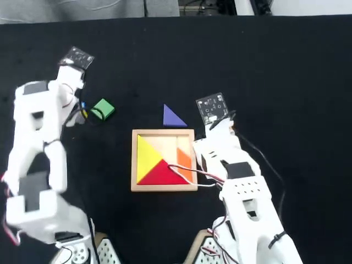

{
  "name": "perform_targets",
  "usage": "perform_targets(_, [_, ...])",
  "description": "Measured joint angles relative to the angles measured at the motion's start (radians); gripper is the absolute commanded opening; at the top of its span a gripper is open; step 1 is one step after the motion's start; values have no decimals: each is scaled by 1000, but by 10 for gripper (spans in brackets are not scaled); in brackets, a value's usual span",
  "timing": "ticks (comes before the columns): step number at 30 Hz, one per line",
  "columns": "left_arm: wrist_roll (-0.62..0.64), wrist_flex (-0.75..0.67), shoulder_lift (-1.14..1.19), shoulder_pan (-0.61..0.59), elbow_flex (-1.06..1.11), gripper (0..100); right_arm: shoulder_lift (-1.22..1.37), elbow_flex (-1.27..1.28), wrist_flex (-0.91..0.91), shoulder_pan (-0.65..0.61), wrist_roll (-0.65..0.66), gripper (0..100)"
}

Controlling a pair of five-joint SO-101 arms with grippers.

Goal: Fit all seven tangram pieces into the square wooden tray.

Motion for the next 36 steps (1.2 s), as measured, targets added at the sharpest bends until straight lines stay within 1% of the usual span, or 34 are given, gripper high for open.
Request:
perform_targets(3, [-63, 8, 147, 0, -132, 317, 0, 5, 0, 0, 0, 15])
perform_targets(7, [-74, 8, 313, 0, -273, 317, 0, 5, 0, 0, 0, 15])
perform_targets(11, [-81, 8, 417, 0, -348, 317, 0, 5, -2, 9, 0, 15])
perform_targets(17, [-81, 8, 468, -11, -407, 317, 0, 5, -2, 29, 0, 15])
perform_targets(20, [-117, 8, 489, -14, -408, 317, 0, 5, -3, 29, 0, 15])
perform_targets(24, [-160, 37, 522, -14, -442, 317, 0, 5, -3, 29, 0, 15])
perform_targets(29, [-175, 57, 571, -14, -509, 317, 0, 5, -3, 29, 0, 15])
perform_targets(32, [-173, 100, 598, -12, -557, 317, 0, 5, -3, 29, 0, 15])
perform_targets(34, [-173, 127, 618, -8, -591, 301, 0, 5, -3, 29, 0, 15])
perform_targets(36, [-173, 158, 643, -6, -632, 259, 0, 5, -3, 29, 0, 15])
